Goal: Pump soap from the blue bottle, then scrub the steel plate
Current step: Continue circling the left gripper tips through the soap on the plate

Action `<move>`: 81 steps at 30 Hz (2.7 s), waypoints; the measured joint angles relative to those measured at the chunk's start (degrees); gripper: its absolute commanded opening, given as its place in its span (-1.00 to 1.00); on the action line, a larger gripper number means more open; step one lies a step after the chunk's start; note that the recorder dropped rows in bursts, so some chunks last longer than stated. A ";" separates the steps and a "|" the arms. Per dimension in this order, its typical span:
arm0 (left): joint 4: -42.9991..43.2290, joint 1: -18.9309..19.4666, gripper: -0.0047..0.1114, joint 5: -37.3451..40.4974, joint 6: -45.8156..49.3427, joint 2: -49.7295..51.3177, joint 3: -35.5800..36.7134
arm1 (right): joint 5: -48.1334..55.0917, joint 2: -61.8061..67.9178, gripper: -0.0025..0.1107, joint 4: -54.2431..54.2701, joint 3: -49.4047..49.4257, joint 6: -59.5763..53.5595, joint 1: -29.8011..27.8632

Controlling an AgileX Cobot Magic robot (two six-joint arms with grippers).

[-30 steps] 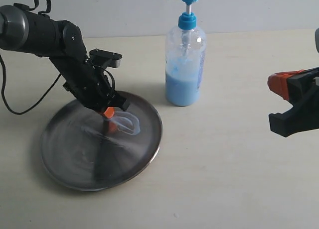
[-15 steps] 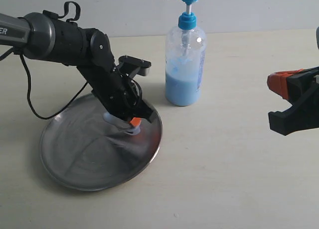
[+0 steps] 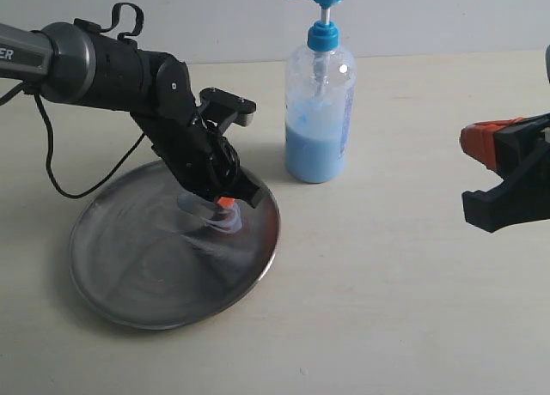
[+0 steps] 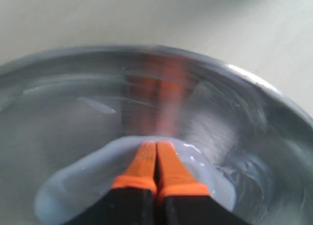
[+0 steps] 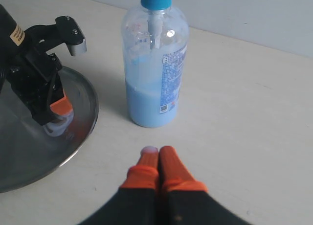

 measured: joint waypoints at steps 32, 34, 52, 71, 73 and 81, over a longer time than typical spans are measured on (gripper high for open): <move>9.57 0.00 -0.92 6.62 -9.43 -0.23 -0.13 | -0.32 0.00 -0.96 0.00 0.00 0.00 0.00; 10.57 0.00 -0.92 7.28 -10.18 -0.32 -0.17 | -0.43 0.00 -0.96 0.00 0.00 0.00 0.00; 12.16 0.00 -0.92 12.04 -11.97 -0.82 -0.29 | -0.43 0.00 -0.96 0.26 0.00 0.00 0.00; 12.27 0.00 -0.92 13.90 -12.23 -0.94 -0.21 | -0.43 0.00 -0.96 0.39 0.00 0.00 0.00; 12.27 0.00 -0.92 13.90 -12.23 -0.94 -0.17 | -0.43 0.00 -0.96 0.39 0.00 0.00 0.00; 7.62 0.00 -0.92 14.46 -12.23 -1.04 -0.17 | -0.43 0.00 -0.96 0.39 0.00 0.00 0.00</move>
